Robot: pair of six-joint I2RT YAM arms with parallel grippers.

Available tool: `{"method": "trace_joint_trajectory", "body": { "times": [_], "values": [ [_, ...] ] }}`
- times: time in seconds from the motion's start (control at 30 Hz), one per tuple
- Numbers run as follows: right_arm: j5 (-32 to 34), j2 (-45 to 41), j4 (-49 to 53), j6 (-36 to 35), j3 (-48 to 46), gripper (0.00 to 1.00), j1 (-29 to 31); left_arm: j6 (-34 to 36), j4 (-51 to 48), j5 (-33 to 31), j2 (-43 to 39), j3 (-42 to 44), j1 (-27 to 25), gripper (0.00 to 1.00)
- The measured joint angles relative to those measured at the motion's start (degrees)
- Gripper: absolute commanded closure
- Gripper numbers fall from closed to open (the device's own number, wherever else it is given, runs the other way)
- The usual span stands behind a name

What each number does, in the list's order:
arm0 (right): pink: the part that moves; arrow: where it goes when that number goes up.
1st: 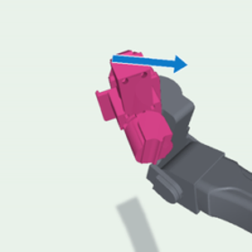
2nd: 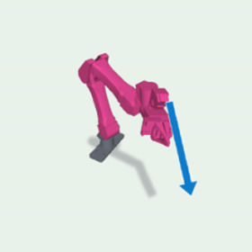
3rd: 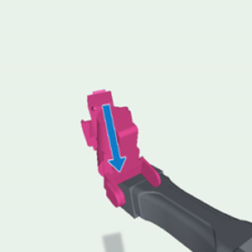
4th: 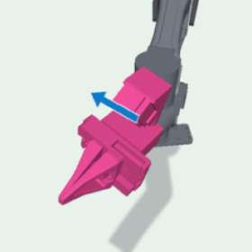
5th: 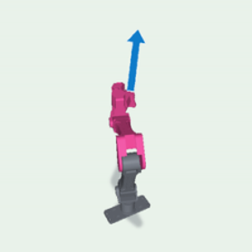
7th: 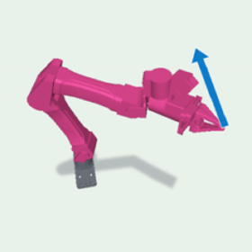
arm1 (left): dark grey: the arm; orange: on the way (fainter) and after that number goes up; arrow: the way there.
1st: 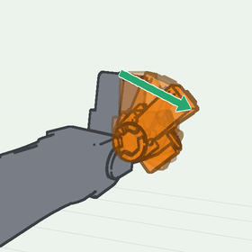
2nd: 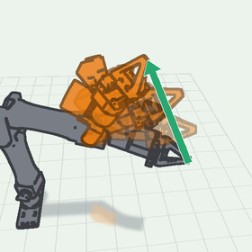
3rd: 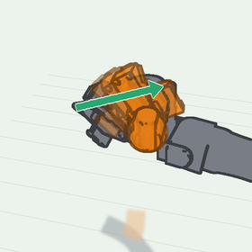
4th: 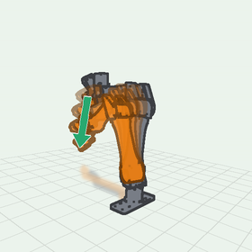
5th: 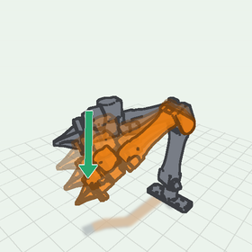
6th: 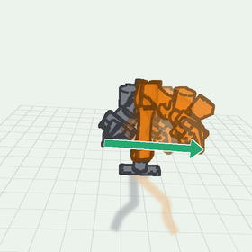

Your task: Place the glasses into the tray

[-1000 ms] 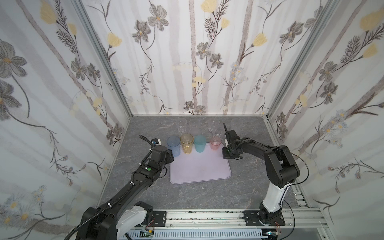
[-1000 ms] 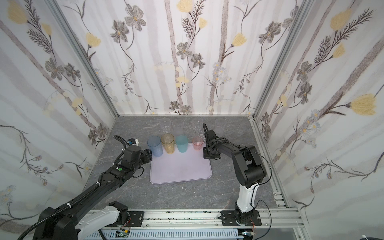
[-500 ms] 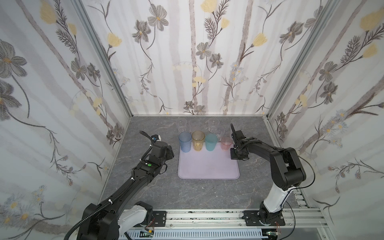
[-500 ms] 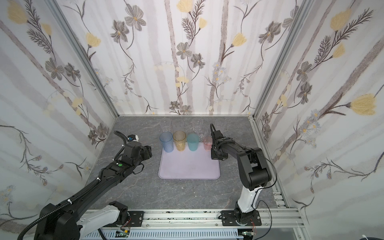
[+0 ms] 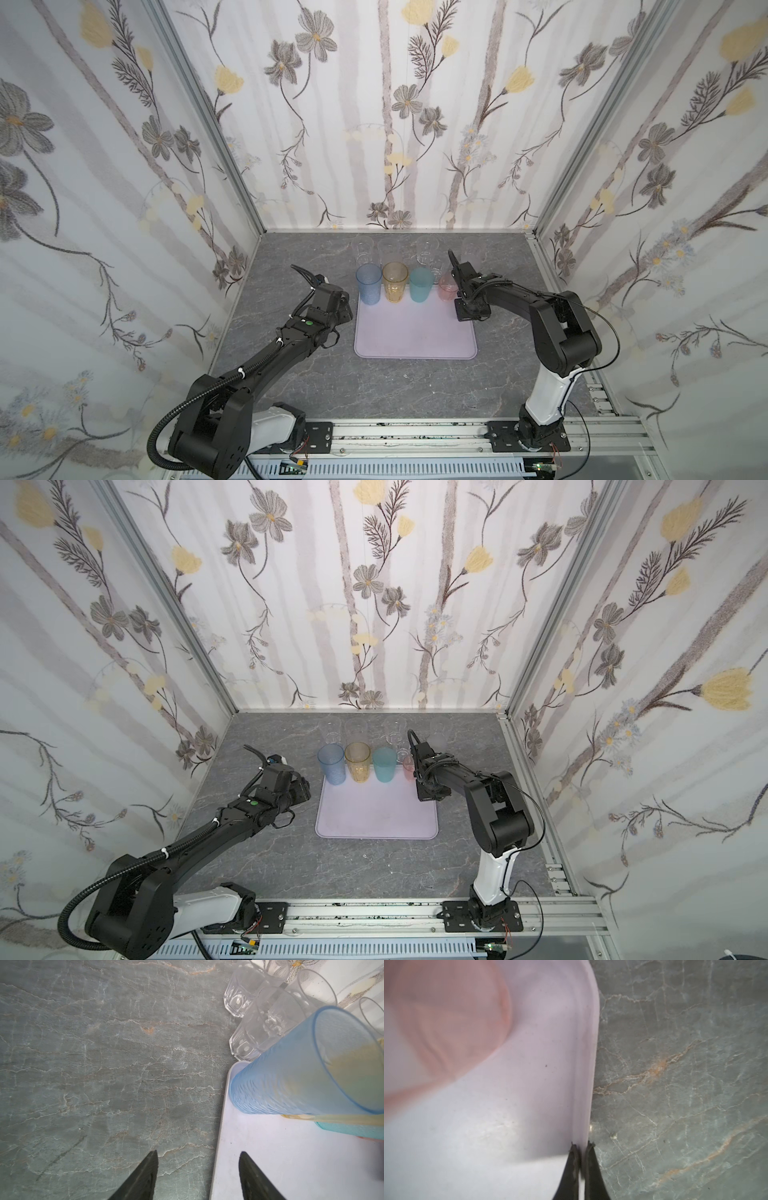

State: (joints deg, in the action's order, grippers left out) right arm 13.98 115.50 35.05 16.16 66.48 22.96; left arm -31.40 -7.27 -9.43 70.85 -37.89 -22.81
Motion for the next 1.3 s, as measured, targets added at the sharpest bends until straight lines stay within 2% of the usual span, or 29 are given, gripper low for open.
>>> {"method": "trace_joint_trajectory", "body": {
  "times": [0.33,0.47,0.67,0.87,1.1,1.3],
  "values": [
    [4.87,0.33,-0.22,-0.83,-0.39,0.99,2.58,-0.52,0.74,-0.44,-1.64,1.11,0.04,0.35],
    [5.03,0.31,-0.24,-0.83,-0.26,0.93,2.54,-0.96,1.09,-0.42,-1.49,2.19,0.04,0.36],
    [-6.40,-1.36,-1.14,-1.36,-0.66,0.79,-2.95,-2.97,2.71,1.44,-0.15,4.33,-0.02,0.37],
    [-13.90,-1.73,-1.68,-1.68,-0.52,0.68,-5.53,-5.77,7.87,5.73,3.10,7.67,-0.24,0.39],
    [-19.80,-0.94,-5.16,-0.15,-0.44,0.68,-7.72,-6.34,11.87,8.04,9.70,6.95,-0.42,0.43],
    [-22.43,-0.59,-8.35,0.31,-1.55,0.75,-8.66,-6.54,18.40,9.68,15.04,7.06,-1.42,0.49]
  ]
}}
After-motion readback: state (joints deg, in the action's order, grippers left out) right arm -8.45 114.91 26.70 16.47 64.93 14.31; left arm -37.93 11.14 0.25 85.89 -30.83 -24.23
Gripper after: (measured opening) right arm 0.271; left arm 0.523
